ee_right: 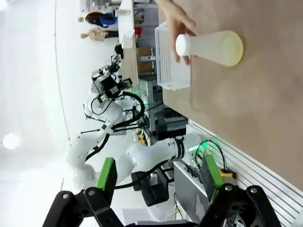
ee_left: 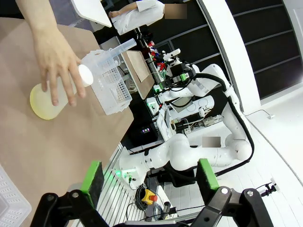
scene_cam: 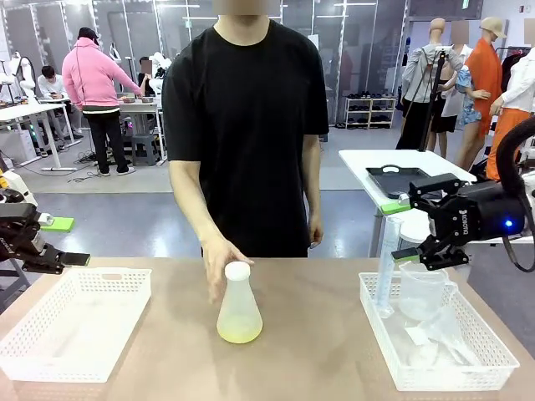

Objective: Prepare the solutions needed for the experiment.
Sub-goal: When the human places the Big flask in the center of the table, pick up the Big flask and place it in the left Organizing basket.

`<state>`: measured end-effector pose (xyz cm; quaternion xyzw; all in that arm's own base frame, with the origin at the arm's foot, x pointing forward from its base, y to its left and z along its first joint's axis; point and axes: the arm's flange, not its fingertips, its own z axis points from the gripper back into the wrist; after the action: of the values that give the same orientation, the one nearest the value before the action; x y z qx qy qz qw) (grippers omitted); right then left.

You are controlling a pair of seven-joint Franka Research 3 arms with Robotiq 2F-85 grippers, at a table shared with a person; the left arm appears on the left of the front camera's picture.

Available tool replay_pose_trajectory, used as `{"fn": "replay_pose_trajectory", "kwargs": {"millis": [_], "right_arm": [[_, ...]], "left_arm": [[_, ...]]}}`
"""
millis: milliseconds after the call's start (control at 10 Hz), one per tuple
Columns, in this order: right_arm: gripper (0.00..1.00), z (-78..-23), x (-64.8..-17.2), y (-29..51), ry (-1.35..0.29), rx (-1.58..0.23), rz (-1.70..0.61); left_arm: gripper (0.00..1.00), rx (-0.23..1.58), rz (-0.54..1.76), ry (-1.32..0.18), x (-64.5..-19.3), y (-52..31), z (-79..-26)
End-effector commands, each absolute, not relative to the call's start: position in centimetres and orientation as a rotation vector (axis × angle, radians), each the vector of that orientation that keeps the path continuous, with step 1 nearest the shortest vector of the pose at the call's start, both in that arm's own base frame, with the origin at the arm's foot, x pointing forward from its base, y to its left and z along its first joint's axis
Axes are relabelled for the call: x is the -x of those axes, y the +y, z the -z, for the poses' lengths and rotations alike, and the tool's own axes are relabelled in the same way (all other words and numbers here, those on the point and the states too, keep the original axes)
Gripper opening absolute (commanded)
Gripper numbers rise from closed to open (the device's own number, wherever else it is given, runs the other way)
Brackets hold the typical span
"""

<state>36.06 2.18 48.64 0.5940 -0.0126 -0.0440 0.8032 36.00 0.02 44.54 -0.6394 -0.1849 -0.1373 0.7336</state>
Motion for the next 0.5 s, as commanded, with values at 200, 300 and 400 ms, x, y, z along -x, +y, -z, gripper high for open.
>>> {"fn": "replay_pose_trajectory", "kwargs": {"millis": [200, 300, 400], "right_arm": [[0.90, -48.53, -36.82, 1.95, -0.024, -1.275, 0.082], [0.90, -48.29, -36.54, 1.58, -0.006, -1.280, 0.090], [0.90, -48.29, -36.54, 1.58, -0.006, -1.280, 0.090]], "left_arm": [[1.00, 1.428, 0.308, -0.423, -36.22, -0.18, -44.70], [1.00, 1.428, 0.308, -0.423, -36.22, -0.18, -44.70], [1.00, 1.428, 0.308, -0.423, -36.22, -0.18, -44.70]]}}
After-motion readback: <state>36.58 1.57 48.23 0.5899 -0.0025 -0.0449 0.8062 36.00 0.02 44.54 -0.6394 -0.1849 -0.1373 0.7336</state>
